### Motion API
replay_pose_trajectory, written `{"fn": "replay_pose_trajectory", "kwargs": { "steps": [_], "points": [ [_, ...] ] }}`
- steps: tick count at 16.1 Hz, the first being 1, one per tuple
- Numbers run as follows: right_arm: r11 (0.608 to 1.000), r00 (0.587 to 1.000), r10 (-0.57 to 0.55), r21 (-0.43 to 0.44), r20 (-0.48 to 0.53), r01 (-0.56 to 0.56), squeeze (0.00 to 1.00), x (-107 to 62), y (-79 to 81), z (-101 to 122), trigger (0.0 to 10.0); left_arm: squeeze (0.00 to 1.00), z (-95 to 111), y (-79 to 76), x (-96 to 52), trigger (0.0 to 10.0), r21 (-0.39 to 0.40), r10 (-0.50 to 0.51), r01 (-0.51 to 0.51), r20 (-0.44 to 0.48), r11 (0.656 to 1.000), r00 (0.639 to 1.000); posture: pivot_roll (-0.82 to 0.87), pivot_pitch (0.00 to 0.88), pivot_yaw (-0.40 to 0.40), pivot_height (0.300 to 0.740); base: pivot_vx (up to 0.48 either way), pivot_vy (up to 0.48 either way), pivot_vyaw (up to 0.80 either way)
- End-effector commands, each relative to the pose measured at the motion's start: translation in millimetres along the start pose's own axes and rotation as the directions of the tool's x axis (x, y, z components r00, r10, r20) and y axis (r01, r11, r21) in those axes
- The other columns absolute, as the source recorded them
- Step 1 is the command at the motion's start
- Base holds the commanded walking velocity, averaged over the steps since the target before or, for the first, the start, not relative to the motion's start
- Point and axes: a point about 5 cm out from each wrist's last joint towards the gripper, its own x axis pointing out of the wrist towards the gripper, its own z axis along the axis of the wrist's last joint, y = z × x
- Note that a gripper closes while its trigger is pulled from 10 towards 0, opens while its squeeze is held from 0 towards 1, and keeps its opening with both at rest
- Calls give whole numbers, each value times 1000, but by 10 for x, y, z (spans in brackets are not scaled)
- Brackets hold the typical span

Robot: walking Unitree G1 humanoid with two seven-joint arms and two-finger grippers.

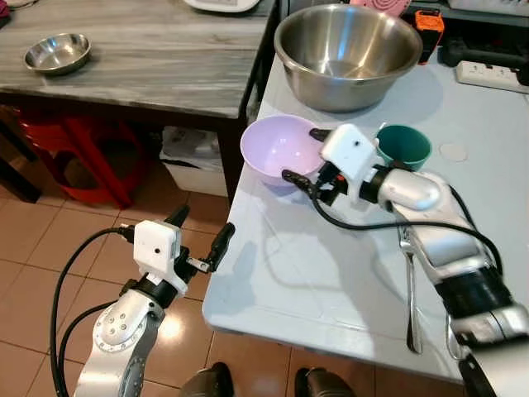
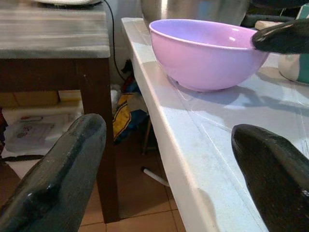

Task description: Setting the table

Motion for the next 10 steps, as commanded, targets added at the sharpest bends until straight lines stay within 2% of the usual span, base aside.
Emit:
{"fn": "replay_pose_trajectory", "kwargs": {
  "steps": [1,3,6,10],
  "points": [
    [999,999,48,-6,-13,-48,0,77,37,-31,10000,0,-3,-32,-18,10000,-5,-6,6,-10,1000,1000,-128,257,4,740,0,0,0],
    [997,997,76,3,-8,-76,0,154,64,-22,10000,0,14,-36,-24,10000,-7,0,0,-6,1000,1000,-115,262,-1,740,0,0,0],
    [991,991,129,-48,48,-127,0,295,114,118,10000,0,46,-16,-29,10000,-7,18,-18,3,1000,1000,-113,267,-5,740,0,0,0],
    [992,992,101,-89,76,-94,0,280,30,187,10000,0,56,-21,8,10000,-11,24,-24,10,1000,1000,-119,259,-3,740,0,0,0]
  ]
}}
